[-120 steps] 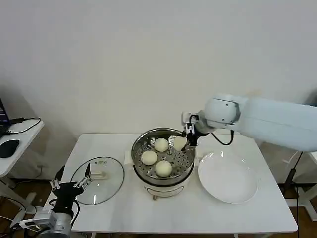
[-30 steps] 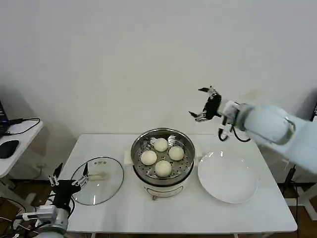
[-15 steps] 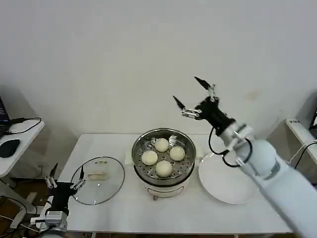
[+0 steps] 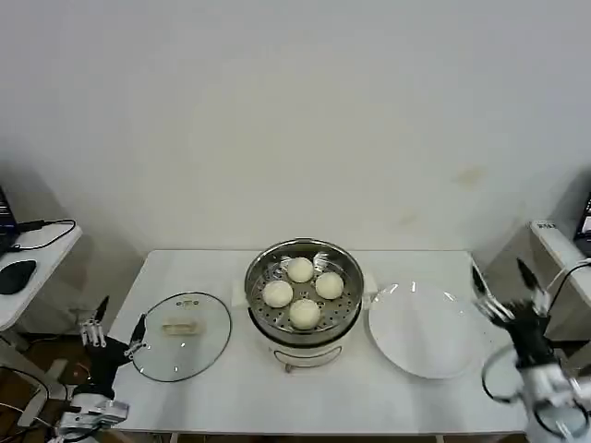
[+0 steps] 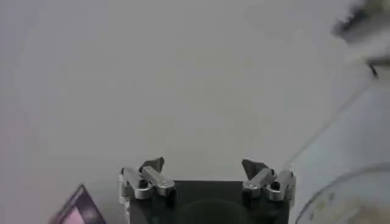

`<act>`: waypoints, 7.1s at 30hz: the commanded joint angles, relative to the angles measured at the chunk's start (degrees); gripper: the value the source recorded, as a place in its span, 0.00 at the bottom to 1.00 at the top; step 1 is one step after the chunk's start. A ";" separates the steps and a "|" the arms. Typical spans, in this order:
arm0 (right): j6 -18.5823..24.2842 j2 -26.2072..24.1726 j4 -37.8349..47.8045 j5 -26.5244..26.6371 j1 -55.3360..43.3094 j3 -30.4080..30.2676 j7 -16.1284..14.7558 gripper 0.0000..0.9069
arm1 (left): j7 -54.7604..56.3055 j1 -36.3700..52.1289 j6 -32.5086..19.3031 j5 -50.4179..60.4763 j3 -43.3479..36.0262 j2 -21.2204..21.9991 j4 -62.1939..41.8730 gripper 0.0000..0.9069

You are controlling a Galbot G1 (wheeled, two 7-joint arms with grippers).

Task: Take steamed baozi put them in steamer then cover it.

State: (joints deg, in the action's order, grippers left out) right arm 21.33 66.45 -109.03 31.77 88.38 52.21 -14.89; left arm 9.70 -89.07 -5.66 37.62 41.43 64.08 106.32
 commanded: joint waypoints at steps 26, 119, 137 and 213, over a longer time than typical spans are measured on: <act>-8.18 6.25 -5.72 -2.58 10.24 9.69 9.56 1.00 | -7.74 12.25 2.95 37.97 -10.02 0.06 -13.85 1.00; -6.30 9.16 -10.14 -9.57 10.89 7.54 10.35 1.00 | -7.30 19.58 27.30 16.58 -18.05 -12.64 8.67 0.00; -6.74 12.89 -9.52 -16.70 8.34 4.36 12.14 1.00 | -16.26 44.84 45.61 23.14 -45.10 -7.47 3.82 0.00; -5.48 14.84 -8.36 -20.41 7.87 -0.02 12.04 1.00 | -24.07 41.49 45.05 43.39 -55.84 14.02 -7.18 0.00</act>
State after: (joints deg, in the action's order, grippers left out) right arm 15.80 81.24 -117.42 11.33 96.21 52.25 -2.82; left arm -14.28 -47.63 39.45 80.87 -14.39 78.02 99.28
